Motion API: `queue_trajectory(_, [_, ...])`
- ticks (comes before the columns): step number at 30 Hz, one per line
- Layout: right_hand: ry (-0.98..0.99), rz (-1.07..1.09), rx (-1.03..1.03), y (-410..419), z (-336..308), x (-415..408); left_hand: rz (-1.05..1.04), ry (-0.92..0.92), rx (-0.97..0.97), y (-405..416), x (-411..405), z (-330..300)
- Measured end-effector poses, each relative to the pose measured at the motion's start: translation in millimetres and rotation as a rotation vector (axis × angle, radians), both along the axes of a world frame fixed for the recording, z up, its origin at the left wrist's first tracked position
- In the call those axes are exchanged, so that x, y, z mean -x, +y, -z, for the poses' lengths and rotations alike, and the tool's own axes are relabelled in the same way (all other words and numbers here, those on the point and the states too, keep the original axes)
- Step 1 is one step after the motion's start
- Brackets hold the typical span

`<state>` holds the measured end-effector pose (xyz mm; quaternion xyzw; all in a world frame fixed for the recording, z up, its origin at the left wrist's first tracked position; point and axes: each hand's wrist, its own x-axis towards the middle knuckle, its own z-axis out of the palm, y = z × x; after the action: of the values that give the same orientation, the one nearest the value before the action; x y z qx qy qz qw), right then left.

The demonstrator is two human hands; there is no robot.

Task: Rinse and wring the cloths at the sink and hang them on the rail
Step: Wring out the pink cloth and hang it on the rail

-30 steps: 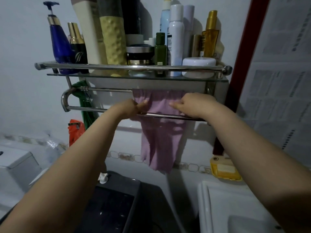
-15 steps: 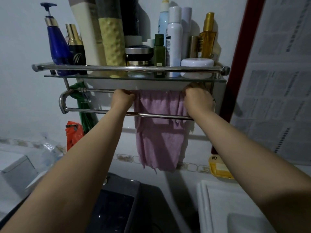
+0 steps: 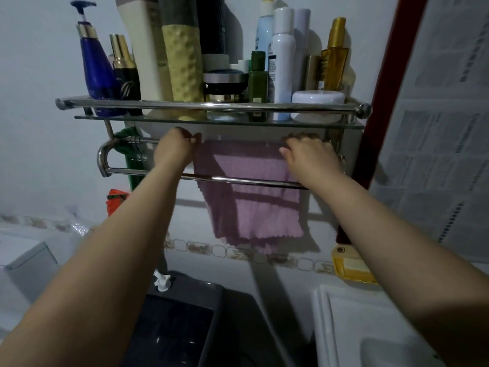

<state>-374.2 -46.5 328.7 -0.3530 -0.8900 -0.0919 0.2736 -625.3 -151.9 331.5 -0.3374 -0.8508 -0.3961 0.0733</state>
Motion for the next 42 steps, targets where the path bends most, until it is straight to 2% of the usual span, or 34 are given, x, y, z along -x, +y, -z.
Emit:
queue_trajectory(3, [-0.073,0.084,0.013,7,4,5,-0.045,-0.113,-0.144,7,1,11])
queue_trajectory(6, [-0.061,0.164,-0.046,6,8,0,-0.035,-0.211,-0.249,9,8,21])
queue_trajectory(10, [-0.079,0.238,-0.069,5,15,-7,-0.039,-0.164,-0.222,8,11,27])
queue_trajectory(13, [-0.059,0.274,-0.078,3,17,-8,0.019,-0.213,-0.243,8,15,24])
queue_trajectory(15, [-0.034,0.226,-0.078,2,14,-3,0.024,-0.202,-0.227,9,17,24])
queue_trajectory(19, [-0.132,0.16,0.034,3,13,9,-0.034,-0.085,-0.195,10,20,27])
queue_trajectory(22, [-0.146,0.15,0.044,-3,15,14,-0.223,0.091,-0.106,-3,29,27])
queue_trajectory(24, [-0.16,0.072,0.058,-10,13,23,-0.361,0.144,-0.072,-19,44,29])
queue_trajectory(28, [-0.236,-0.105,0.074,-24,9,57,-0.538,0.14,-0.07,-45,82,35])
queue_trajectory(33, [-0.255,-0.192,0.05,-34,9,81,-0.608,0.11,-0.022,-61,106,37])
queue_trajectory(37, [-0.134,-0.189,-0.03,-30,13,81,-0.562,0.187,-0.047,-58,94,42])
queue_trajectory(42, [-0.177,-0.138,0.054,-17,23,78,-0.179,0.543,-0.101,-40,58,47])
